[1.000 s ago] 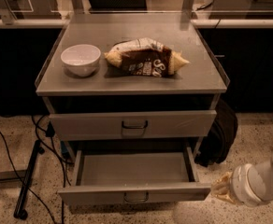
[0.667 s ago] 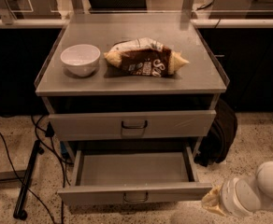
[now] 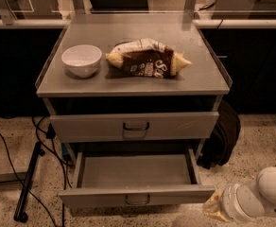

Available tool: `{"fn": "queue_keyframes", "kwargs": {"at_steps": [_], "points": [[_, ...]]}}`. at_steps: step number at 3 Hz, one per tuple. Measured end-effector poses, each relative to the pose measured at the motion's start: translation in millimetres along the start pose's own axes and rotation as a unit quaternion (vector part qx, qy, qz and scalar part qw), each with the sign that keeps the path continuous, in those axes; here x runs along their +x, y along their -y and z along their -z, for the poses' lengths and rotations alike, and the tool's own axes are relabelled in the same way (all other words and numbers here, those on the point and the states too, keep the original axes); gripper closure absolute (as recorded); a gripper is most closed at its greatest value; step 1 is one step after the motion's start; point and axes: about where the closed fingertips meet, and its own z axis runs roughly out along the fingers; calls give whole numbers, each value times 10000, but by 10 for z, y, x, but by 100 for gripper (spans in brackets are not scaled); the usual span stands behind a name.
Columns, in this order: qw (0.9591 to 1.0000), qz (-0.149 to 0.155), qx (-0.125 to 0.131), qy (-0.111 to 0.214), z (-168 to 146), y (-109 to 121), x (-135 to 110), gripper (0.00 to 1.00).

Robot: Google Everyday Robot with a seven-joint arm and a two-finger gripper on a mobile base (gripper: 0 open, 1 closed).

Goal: Close middle drawer

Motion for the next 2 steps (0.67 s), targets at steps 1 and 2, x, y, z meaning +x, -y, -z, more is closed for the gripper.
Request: {"fn": "queue_keyframes", "kwargs": {"at_steps": [1, 2], "points": [[10000, 55, 10, 28, -146, 2, 63, 100], [9998, 156, 13, 149, -433, 57, 118, 100]]}}
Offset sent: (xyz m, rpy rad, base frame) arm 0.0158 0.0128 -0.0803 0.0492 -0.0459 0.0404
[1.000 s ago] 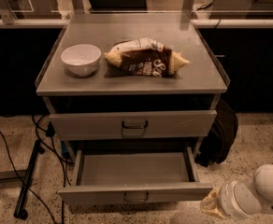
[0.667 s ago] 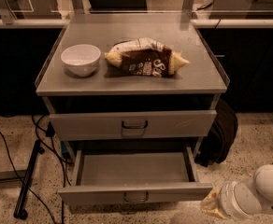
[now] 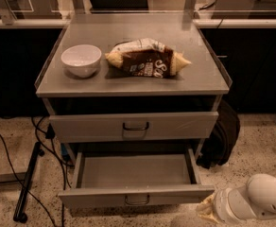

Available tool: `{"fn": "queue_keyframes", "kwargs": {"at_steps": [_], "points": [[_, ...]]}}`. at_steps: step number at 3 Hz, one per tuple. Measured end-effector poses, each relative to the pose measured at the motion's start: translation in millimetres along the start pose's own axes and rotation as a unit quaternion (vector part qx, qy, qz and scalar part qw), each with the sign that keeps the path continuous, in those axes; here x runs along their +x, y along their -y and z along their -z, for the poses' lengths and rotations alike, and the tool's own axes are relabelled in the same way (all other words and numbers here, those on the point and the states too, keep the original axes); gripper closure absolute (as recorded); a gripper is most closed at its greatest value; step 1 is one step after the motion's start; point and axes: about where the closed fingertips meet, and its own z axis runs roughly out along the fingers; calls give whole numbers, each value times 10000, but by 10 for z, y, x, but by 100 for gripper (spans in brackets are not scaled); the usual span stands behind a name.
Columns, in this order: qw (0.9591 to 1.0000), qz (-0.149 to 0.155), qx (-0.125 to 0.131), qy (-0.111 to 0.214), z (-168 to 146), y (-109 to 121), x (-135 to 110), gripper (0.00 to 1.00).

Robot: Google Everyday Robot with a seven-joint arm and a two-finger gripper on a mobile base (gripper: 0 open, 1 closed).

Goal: Close middle drawer

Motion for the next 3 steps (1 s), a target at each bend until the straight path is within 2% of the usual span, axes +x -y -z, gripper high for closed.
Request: {"fn": "queue_keyframes", "kwargs": {"at_steps": [1, 2, 3], "points": [[9997, 146, 27, 180, -314, 75, -5, 100], [9987, 302, 166, 378, -579, 134, -34, 100], [9956, 485, 398, 697, -860, 197, -77, 100]]}}
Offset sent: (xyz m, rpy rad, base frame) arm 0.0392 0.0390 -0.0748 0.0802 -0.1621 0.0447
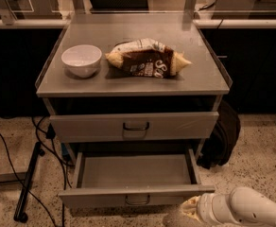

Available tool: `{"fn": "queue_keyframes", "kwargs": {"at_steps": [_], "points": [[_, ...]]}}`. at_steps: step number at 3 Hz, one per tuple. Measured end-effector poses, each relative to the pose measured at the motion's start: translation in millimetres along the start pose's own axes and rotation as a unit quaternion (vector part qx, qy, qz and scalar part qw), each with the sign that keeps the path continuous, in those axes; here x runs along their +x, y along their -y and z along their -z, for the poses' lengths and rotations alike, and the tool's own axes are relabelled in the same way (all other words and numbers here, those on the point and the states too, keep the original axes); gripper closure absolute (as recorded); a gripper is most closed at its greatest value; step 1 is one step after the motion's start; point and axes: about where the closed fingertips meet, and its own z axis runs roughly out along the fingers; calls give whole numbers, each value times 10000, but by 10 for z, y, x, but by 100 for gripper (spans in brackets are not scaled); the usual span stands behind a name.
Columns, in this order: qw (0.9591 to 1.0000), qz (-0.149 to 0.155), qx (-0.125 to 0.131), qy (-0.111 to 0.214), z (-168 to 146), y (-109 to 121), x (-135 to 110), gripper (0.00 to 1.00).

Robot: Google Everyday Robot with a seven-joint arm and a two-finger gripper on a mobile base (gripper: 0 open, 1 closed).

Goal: Close middle drawer

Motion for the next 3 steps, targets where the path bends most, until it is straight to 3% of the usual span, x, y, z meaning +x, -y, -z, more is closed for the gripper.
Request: {"fn": "queue_keyframes", "kwargs": {"at_steps": [1, 3], "points": [[10000, 2, 1, 0, 0, 0, 0, 100], [9985, 484, 268, -42, -94, 130, -45, 100]]}}
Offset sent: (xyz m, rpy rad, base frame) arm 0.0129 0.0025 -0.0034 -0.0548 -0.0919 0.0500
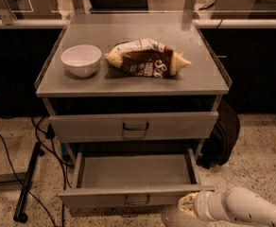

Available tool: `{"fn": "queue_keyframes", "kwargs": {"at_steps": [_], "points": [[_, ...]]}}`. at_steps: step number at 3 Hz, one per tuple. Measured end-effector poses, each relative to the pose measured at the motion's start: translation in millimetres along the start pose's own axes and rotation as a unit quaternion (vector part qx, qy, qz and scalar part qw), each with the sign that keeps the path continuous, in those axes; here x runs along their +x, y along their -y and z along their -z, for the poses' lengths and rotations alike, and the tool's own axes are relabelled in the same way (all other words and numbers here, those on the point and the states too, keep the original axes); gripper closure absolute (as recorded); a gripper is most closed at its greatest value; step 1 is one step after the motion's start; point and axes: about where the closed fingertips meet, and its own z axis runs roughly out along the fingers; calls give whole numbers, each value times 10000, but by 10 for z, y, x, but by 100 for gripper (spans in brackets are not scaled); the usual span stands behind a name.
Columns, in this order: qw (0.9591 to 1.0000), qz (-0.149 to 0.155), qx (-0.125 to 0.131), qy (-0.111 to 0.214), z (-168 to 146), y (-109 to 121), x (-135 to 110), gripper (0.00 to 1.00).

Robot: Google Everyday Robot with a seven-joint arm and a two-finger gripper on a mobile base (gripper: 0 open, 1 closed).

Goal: Close middle drawer

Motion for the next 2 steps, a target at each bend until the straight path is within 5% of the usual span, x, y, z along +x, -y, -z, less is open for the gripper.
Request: {"fn": "queue_keyframes", "kwargs": {"at_steps": [2], "points": [[9979, 419, 466, 162, -116, 236, -38, 100]]}}
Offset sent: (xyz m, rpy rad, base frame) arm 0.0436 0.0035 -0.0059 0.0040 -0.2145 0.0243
